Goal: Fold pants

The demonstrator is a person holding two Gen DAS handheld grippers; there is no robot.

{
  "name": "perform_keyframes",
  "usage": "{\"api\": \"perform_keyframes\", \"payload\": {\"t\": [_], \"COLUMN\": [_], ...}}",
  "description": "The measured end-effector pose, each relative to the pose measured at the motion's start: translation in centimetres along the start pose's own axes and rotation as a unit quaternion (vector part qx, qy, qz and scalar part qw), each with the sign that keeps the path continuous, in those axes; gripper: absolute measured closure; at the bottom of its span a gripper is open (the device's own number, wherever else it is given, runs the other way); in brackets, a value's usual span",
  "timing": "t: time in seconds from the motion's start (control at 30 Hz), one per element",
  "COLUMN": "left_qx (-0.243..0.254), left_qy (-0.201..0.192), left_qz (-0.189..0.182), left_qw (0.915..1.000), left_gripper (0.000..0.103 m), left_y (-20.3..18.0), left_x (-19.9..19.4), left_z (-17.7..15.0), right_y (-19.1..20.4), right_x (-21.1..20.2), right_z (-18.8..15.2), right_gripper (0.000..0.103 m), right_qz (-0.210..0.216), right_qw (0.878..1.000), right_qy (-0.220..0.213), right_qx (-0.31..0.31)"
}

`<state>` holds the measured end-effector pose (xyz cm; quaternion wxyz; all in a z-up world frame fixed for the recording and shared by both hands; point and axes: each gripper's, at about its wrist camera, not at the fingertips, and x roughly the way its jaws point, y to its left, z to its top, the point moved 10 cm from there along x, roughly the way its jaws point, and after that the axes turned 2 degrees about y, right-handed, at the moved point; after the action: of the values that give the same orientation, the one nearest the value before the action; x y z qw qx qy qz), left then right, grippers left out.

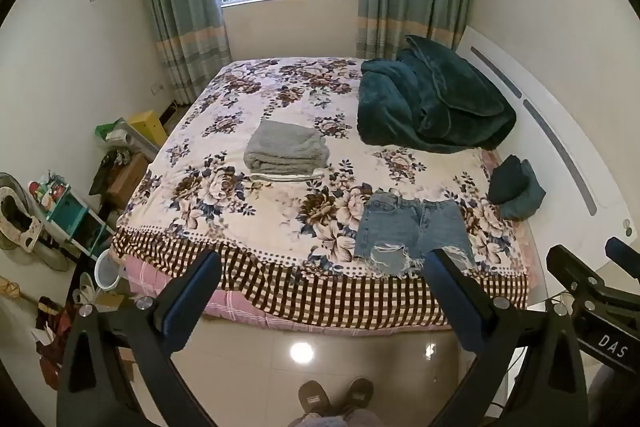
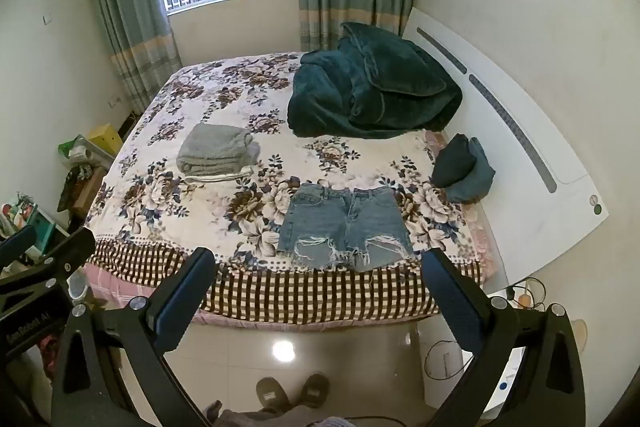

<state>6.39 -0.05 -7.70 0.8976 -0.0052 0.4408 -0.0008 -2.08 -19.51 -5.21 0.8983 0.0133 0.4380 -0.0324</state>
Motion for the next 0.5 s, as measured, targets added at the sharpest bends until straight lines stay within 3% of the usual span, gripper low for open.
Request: {"api": "perform_keyframes", "payload": {"t": [0.5], "left_qx": [0.003], "left_qy": [-0.001], "left_qz": [0.007], "left_qw": [1.0], "left_gripper": [0.0], "left_y": [0.04], "left_x": [0.03], "left_z": [0.02], "right_y": [0.15], "right_x": [-0.15], "right_z": [0.2], "right_gripper": [0.0], "right_qz": [-0.002], "right_qw": [1.0], "right_qy": [0.002], "right_qx": [-0.002]}}
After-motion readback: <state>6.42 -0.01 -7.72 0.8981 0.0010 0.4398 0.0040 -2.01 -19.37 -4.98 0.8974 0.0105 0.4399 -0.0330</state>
